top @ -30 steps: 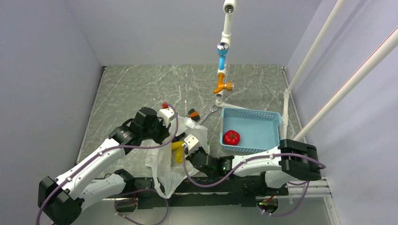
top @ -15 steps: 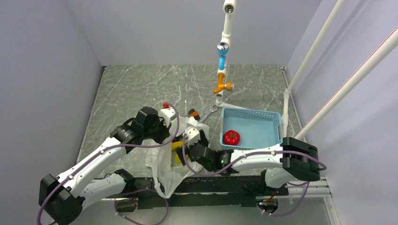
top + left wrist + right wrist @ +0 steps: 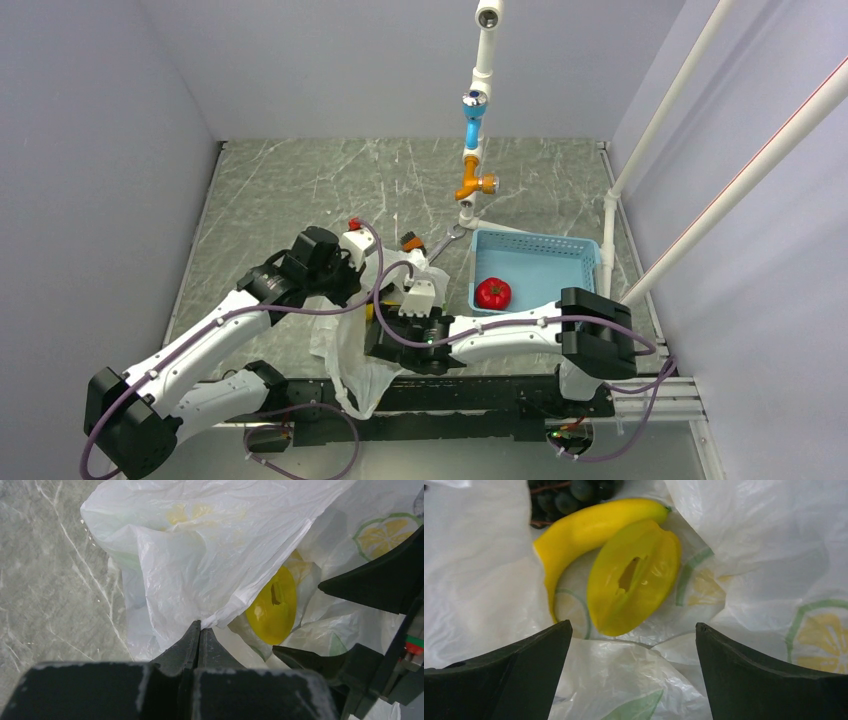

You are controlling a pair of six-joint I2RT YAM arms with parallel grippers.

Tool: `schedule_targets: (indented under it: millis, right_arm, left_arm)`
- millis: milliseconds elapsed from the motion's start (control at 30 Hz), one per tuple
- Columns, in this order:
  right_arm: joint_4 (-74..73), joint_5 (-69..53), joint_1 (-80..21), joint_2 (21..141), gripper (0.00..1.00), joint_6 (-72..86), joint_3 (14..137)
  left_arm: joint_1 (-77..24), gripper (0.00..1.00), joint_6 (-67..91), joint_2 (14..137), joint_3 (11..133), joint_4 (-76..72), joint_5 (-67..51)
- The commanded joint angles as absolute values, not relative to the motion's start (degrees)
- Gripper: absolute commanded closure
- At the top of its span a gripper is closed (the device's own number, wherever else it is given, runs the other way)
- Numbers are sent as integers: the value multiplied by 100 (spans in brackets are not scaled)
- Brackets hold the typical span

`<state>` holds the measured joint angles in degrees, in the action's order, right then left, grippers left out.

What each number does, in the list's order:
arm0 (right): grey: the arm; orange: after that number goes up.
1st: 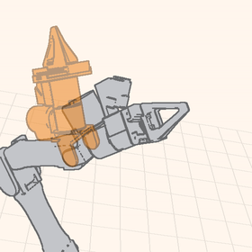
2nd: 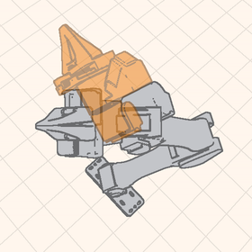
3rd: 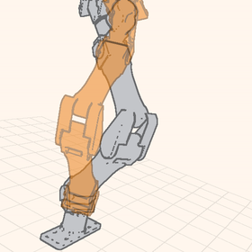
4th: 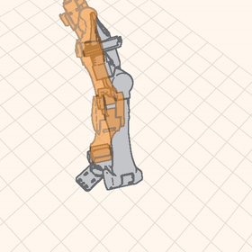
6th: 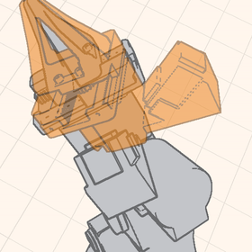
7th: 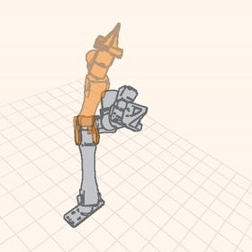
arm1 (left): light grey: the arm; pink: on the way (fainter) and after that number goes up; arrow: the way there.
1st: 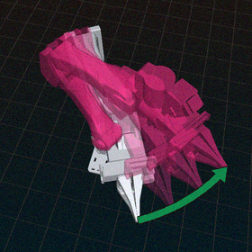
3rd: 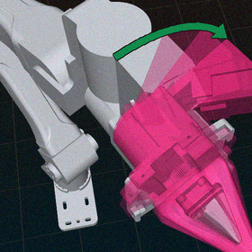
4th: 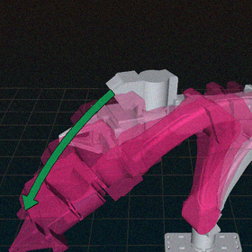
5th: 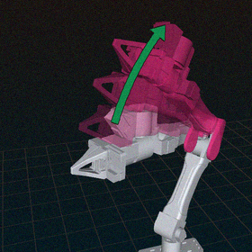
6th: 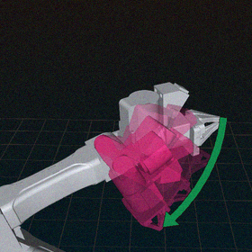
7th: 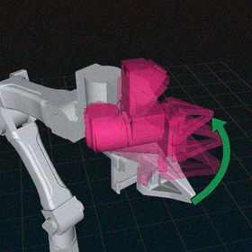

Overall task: Take the fake fruits out of the plastic bag
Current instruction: Take out the fake fruit from the plastic bag.

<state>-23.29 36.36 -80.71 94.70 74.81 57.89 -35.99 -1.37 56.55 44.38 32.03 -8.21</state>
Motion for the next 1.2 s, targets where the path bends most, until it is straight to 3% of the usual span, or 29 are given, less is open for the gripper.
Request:
schedule_targets:
  millis: [0, 533, 633, 800, 933, 1167]
  right_arm:
    - [-2655, 4138, -8127, 9614, 5, 8303, 5843]
    - [-2204, 4414, -7988, 10142, 23, 8060, 6219]
    - [-2277, 4378, -7990, 10234, 32, 8014, 6343]
    - [-2234, 4386, -7989, 10165, 58, 7950, 6282]
    - [-2081, 4395, -7998, 9891, 64, 7823, 6143]
    - [-1336, 4421, -8006, 9165, 66, 7115, 5679]
  left_arm:
    - [-3652, 100, -167, 5590, 4666, 3147, -780]
    - [-3672, 100, -159, 5483, 4645, 3157, -703]
    - [-3673, 100, -161, 5497, 4640, 3140, -696]
    - [-3683, 100, -162, 5521, 4654, 3166, -685]
    - [-3678, 100, -163, 5534, 4648, 3150, -685]
    - [-3680, 100, -167, 5680, 4692, 3190, -662]
